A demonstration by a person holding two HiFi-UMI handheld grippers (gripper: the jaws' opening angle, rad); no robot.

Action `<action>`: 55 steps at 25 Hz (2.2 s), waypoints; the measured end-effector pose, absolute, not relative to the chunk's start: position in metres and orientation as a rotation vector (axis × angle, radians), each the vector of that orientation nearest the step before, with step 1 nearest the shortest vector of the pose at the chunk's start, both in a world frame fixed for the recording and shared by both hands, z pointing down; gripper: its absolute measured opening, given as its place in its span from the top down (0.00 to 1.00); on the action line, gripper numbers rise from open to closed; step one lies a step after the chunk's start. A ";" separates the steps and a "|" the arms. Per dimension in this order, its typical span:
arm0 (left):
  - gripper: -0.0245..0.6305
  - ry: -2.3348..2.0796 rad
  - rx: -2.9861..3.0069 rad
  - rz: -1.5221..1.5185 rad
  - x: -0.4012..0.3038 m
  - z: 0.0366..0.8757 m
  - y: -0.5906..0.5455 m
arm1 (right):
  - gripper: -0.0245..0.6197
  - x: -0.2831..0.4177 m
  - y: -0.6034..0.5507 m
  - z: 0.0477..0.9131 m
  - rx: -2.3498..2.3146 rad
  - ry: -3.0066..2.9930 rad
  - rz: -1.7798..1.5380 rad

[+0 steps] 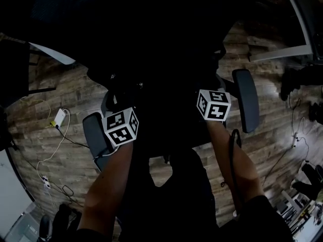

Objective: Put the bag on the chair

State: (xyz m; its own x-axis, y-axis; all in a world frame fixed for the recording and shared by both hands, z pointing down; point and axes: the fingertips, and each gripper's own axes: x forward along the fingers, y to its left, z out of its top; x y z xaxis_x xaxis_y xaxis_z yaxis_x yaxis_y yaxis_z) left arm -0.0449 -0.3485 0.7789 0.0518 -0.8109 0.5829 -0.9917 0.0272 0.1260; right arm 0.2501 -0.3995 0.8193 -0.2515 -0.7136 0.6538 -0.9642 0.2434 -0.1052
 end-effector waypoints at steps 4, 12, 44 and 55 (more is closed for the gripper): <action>0.48 -1.824 1.870 0.484 -0.040 0.763 -0.341 | 0.51 0.255 -0.388 0.812 1.527 -2.048 0.720; 0.48 -1.803 1.901 0.404 -0.024 0.724 -0.328 | 0.51 0.258 -0.364 0.785 1.527 -2.073 0.762; 0.94 -1.664 2.222 0.119 0.029 0.447 -0.261 | 0.92 0.223 -0.292 0.469 1.386 -2.522 0.668; 0.95 -1.554 2.352 0.045 0.022 0.376 -0.254 | 0.94 0.215 -0.276 0.395 1.479 -2.537 0.574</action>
